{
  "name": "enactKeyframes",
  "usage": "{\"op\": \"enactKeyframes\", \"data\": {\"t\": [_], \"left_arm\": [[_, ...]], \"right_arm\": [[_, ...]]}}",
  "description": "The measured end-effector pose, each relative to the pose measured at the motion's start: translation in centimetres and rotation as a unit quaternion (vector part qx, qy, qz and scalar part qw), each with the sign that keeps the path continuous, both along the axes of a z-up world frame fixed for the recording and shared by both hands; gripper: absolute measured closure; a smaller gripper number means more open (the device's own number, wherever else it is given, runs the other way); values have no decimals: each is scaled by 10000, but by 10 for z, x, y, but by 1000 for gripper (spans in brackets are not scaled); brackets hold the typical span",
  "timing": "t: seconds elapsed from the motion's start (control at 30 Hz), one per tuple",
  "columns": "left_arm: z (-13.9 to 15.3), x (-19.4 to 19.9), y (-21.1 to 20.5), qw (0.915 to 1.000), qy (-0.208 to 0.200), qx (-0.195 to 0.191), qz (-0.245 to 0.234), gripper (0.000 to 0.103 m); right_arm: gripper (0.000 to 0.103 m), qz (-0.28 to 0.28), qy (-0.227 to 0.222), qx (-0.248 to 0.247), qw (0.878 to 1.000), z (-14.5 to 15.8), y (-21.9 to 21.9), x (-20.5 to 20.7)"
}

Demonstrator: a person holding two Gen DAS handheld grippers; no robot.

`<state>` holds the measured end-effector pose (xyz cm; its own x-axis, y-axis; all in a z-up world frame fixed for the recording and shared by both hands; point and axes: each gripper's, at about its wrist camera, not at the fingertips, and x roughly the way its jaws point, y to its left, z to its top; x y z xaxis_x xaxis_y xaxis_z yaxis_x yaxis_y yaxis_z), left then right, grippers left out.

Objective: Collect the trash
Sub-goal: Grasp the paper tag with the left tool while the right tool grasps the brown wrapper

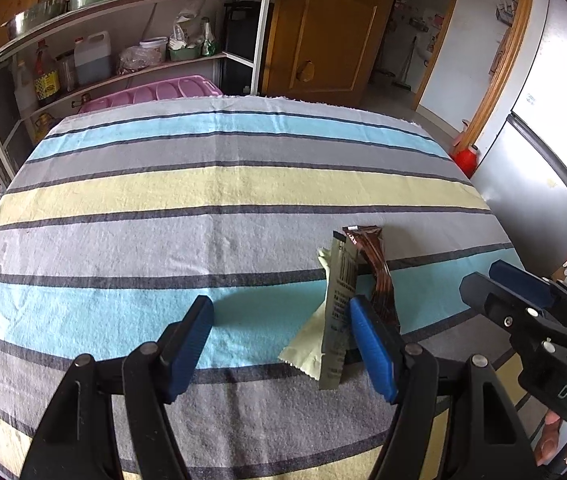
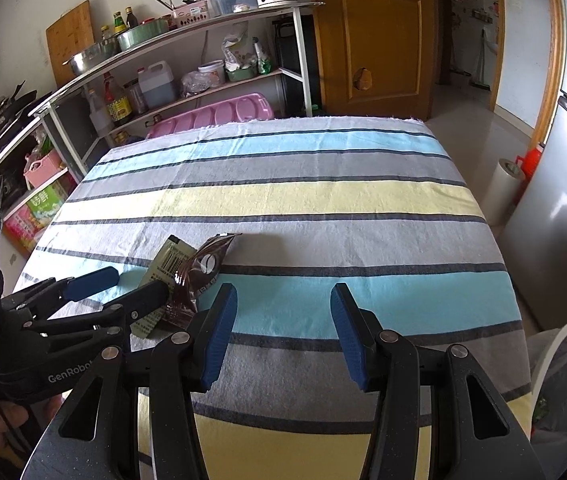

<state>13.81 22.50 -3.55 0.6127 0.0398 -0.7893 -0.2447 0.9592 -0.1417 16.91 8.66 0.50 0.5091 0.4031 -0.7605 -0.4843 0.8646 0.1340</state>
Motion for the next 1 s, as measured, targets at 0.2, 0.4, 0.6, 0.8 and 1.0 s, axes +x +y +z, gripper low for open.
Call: {"op": "enactKeyframes", "data": {"t": [0.2, 0.4, 0.6, 0.8, 1.0], "left_arm": [[-2, 6, -6, 9994, 19, 305, -190, 29], [0, 3, 0, 9991, 20, 416, -67, 51], [0, -6, 21, 9997, -68, 197, 103, 76], [-2, -13, 31, 9997, -100, 111, 180, 76], [-3, -19, 39, 9996, -165, -73, 238, 76]], "right_arm": [[53, -65, 55, -15, 10000, -1, 1, 3], [53, 37, 87, -9, 10000, -3, 8, 2], [53, 142, 148, 130, 9997, 0, 19, 3], [53, 368, 247, 305, 9986, 0, 37, 2], [53, 577, 338, 171, 9976, -11, 62, 3]]}}
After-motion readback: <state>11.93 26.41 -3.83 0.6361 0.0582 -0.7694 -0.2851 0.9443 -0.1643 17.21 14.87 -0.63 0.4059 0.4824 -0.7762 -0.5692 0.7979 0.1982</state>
